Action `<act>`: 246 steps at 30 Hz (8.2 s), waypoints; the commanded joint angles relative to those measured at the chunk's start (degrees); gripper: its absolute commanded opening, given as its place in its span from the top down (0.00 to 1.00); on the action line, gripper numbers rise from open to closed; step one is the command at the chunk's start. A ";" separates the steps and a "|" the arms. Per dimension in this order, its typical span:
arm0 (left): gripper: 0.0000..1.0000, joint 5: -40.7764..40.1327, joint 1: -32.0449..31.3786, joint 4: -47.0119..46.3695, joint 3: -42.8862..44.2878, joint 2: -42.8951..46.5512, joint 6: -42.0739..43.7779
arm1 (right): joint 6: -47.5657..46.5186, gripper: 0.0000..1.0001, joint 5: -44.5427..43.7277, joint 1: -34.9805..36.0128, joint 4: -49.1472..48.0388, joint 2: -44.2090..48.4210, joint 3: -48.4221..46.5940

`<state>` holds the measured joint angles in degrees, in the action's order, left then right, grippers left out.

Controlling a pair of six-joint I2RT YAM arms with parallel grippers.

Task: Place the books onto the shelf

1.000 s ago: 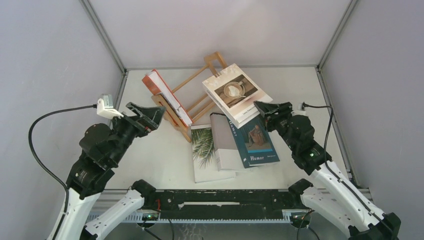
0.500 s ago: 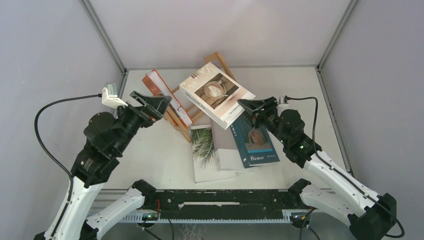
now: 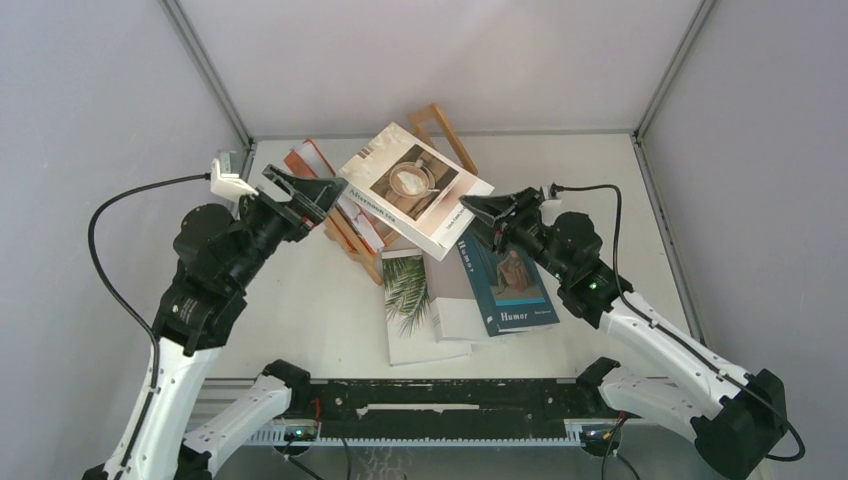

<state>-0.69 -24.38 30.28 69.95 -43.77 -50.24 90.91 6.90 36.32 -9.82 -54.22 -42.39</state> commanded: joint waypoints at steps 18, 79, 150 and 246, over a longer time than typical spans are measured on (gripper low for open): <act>0.00 15.28 10.28 -7.84 -2.89 -2.84 -4.52 | 4.23 0.76 5.13 1.48 -12.24 -4.26 -4.19; 0.66 5.67 12.72 -8.84 -2.42 -2.66 -4.21 | 3.80 0.28 15.93 -0.53 -22.34 -17.92 -4.10; 0.68 -2.70 2.94 8.72 18.08 -13.45 0.59 | -131.31 0.11 -61.67 45.49 -1.49 -37.66 -40.93; 0.24 -20.32 4.81 3.78 8.35 -5.71 -0.16 | -102.31 0.57 -25.15 19.53 3.50 -41.65 -42.33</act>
<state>-19.90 -19.79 36.93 79.59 -50.06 -50.57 -15.42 -22.76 57.23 -3.29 -94.91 -79.64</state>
